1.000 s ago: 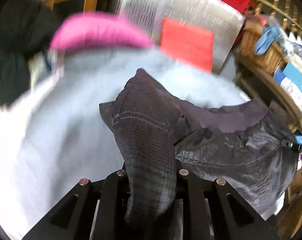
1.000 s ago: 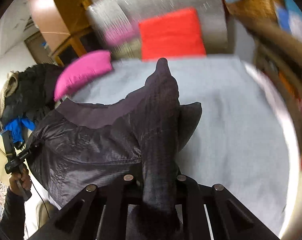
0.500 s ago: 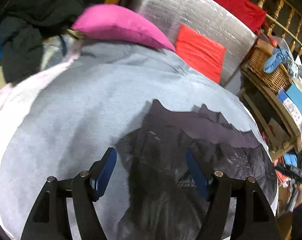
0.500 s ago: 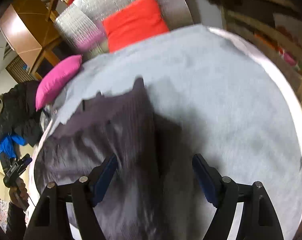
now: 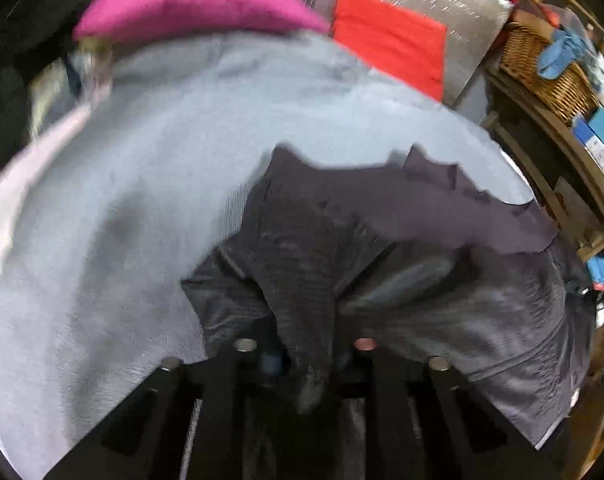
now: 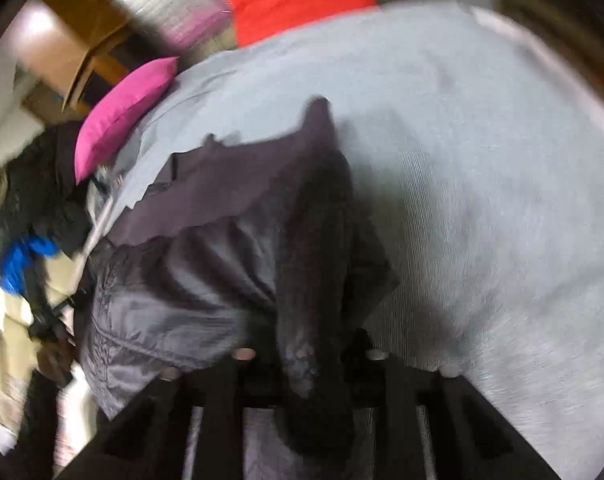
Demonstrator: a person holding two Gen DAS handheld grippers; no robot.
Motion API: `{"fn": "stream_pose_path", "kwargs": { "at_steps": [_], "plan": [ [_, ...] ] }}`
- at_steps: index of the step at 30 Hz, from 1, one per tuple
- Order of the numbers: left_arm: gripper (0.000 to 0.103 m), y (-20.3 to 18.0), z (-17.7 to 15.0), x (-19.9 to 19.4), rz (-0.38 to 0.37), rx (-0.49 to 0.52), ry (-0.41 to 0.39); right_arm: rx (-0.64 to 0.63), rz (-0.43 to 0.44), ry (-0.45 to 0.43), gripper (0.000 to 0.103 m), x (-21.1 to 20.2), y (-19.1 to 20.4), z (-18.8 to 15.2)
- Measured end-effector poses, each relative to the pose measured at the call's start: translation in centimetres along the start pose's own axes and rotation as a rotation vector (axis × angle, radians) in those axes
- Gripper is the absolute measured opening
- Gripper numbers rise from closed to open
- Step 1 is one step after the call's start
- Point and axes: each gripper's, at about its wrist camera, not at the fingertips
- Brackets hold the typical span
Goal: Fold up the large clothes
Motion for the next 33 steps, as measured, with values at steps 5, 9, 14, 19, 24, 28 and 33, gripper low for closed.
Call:
{"fn": "stream_pose_path", "kwargs": {
  "at_steps": [5,9,14,19,24,28,33],
  "plan": [
    [0.042,2.6,-1.2,2.4,-0.013,-0.080,0.046,0.042,-0.034,0.062,0.026,2.1,-1.2,-0.9],
    [0.070,2.2,-0.2,-0.5,-0.048,-0.057,-0.020,0.182,0.059,0.053,0.067,2.6,-3.8,-2.1],
    [0.080,2.4,3.2,-2.5,-0.039,-0.018,-0.101,0.217,0.008,-0.039,0.071,0.1,-5.8,0.7],
    [0.080,3.8,5.4,3.5,-0.061,-0.089,0.051,0.116,0.012,0.040,0.071,4.2,-3.0,5.2],
    [0.016,2.9,5.8,4.8,0.013,-0.027,0.080,-0.029,-0.026,0.068,0.019,5.5,-0.1,7.0],
    [0.013,2.1,5.7,2.4,0.005,0.024,-0.023,-0.064,-0.077,-0.101,0.015,0.0,-0.1,6.4],
    [0.016,3.5,4.3,7.2,0.081,0.006,0.074,-0.035,-0.148,0.013,0.015,5.1,-2.0,4.2]
  ]
}}
Point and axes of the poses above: each gripper's, at about its wrist camera, not at the fingertips, and x roughly the way its jaws point, y to its left, z to its top, and after that the axes turned 14 degrees about -z, right-handed
